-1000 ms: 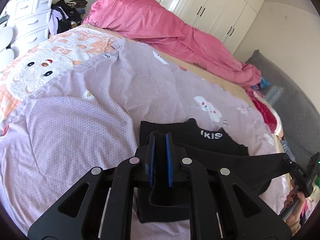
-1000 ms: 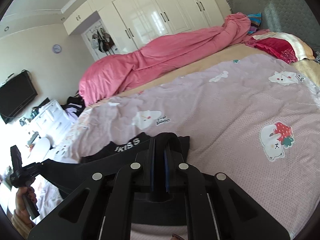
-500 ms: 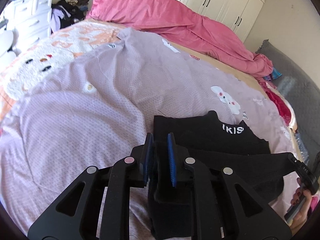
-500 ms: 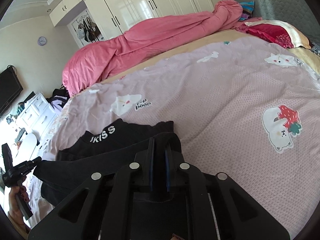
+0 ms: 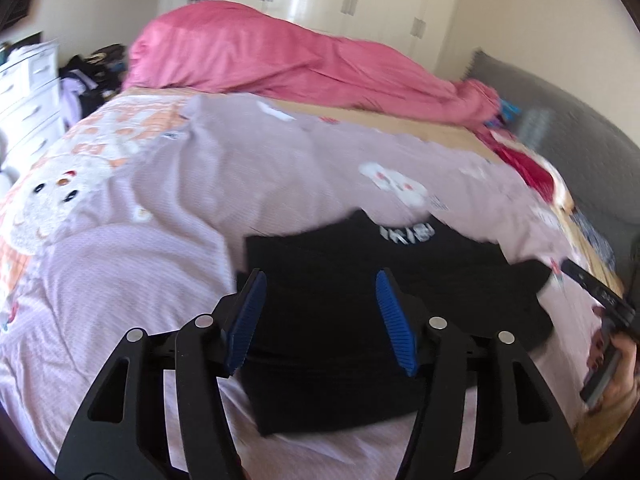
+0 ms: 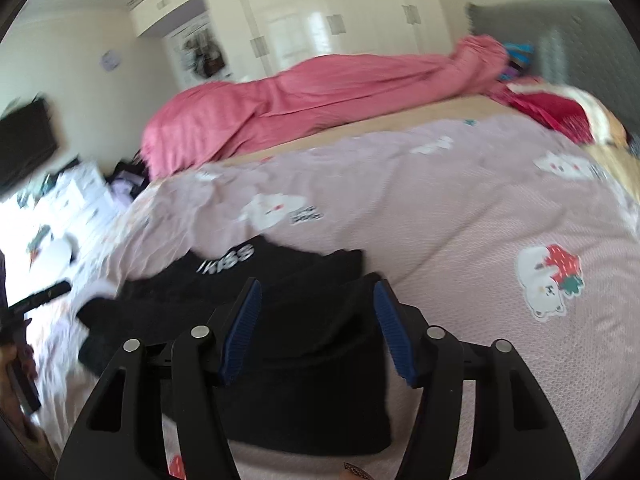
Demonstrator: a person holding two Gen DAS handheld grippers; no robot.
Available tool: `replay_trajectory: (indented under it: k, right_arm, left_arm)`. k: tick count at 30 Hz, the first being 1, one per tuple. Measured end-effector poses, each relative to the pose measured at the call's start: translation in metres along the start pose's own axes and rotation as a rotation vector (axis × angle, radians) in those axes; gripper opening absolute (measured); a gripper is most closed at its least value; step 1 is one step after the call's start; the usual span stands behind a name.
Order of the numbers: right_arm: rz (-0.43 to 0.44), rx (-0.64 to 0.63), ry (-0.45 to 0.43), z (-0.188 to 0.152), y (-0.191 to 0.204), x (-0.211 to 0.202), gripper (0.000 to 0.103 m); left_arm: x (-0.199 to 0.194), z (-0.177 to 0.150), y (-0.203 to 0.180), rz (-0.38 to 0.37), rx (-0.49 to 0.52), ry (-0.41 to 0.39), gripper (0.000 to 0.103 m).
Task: Fold small clothes
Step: 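Lower the folded hem onto the shirt and open both grippers, then move both open grippers back over the folded t-shirt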
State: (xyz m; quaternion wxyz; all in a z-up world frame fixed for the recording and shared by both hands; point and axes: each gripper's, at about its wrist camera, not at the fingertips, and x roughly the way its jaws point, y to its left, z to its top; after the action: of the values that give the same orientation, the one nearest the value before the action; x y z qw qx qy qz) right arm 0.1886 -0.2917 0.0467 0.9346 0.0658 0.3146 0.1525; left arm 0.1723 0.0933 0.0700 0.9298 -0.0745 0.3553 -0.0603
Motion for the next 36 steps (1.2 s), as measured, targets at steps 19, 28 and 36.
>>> replay_trajectory:
  k: [19, 28, 36]
  right_arm:
    - [0.109, -0.141, 0.180, -0.046, 0.050, 0.022, 0.021]
    - [0.066, -0.177, 0.239, -0.055, 0.054, 0.038, 0.022]
    - [0.038, -0.213, 0.245, -0.047, 0.054, 0.061, 0.022]
  left_arm:
    - [0.021, -0.045, -0.048, -0.057, 0.129, 0.155, 0.049]
    - [0.045, -0.064, -0.059, -0.019, 0.181, 0.231, 0.049]
    - [0.057, -0.057, -0.055, -0.011, 0.172, 0.227, 0.051]
